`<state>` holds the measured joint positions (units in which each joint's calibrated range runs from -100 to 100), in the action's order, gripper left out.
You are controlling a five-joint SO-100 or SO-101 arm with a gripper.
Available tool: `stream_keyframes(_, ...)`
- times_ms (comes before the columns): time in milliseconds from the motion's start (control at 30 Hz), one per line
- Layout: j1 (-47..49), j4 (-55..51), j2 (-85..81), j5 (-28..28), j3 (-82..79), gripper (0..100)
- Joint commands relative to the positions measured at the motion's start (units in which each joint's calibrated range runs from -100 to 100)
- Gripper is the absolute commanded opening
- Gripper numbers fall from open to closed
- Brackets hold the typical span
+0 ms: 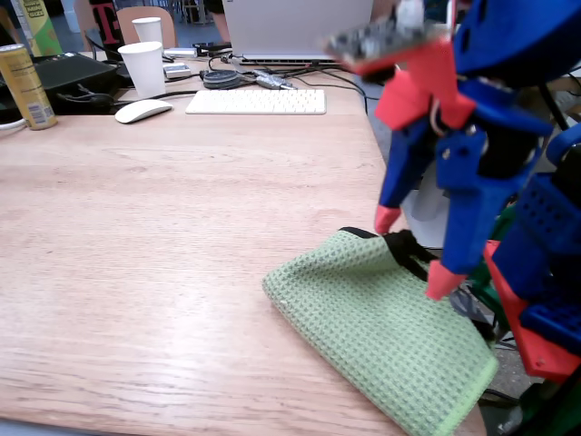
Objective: Clean the table
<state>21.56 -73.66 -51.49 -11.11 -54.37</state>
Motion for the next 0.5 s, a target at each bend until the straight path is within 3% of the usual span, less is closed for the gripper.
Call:
stream_keyframes(0, -6.67, -0.23, -1.0, -0.2, 8.83, 33)
stream_keyframes(167, -17.5, 0.76, -1.08, -0.15, 15.06, 32)
stream_keyframes(267, -28.84, 0.76, -4.51, -0.15, 14.12, 32)
stream_keyframes(467, -29.34, 0.76, -11.29, 0.54, 5.62, 30)
